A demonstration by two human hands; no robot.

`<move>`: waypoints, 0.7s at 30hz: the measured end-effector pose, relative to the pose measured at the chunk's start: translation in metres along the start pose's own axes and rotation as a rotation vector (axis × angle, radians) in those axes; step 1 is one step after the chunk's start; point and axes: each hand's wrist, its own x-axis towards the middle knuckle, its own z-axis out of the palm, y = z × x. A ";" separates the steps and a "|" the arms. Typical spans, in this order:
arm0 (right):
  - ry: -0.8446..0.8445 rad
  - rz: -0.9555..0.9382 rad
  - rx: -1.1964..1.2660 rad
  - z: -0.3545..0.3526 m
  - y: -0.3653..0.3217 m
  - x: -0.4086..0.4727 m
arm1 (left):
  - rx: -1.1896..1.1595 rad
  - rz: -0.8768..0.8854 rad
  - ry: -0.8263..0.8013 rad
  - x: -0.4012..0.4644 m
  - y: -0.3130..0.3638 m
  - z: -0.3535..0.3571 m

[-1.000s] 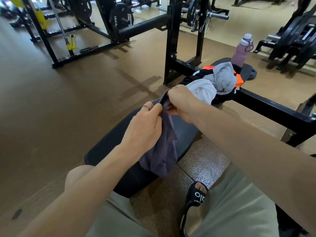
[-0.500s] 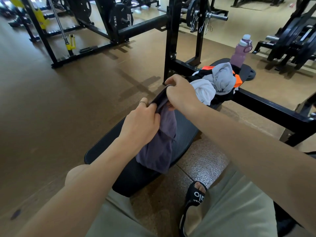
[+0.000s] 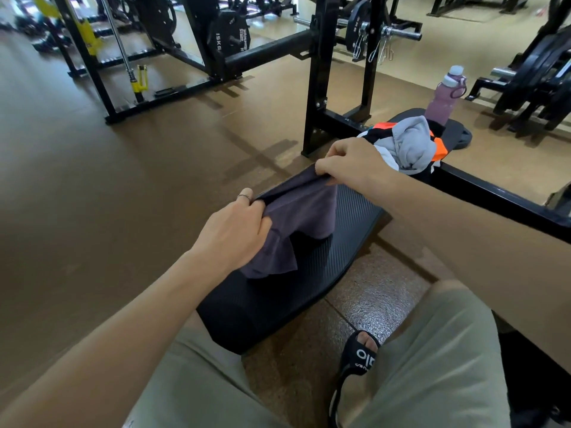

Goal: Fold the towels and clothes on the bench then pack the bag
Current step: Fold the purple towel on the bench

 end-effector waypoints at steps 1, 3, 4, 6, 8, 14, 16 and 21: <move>-0.003 -0.032 -0.048 -0.002 0.000 -0.002 | 0.034 0.039 0.014 -0.001 -0.001 0.001; 0.051 -0.084 -0.086 -0.004 -0.001 -0.005 | 0.148 0.172 0.057 -0.001 -0.005 0.005; 0.097 -0.095 -0.073 -0.004 -0.002 -0.006 | 0.213 0.255 0.080 0.000 -0.007 0.008; 0.178 -0.097 -0.001 0.000 -0.007 -0.009 | 0.313 0.421 0.039 0.002 -0.009 0.013; 0.239 -0.117 0.049 0.004 -0.011 -0.011 | 0.359 0.458 -0.033 -0.002 -0.009 0.007; 0.090 -0.281 -0.399 -0.004 -0.001 -0.006 | 0.362 0.387 -0.083 -0.002 -0.017 -0.005; 0.019 -0.311 -0.424 -0.009 0.007 -0.004 | 0.340 0.326 -0.072 -0.002 -0.019 -0.012; 0.069 -0.200 -0.195 -0.010 0.013 0.001 | 0.084 0.147 -0.050 -0.004 -0.020 -0.003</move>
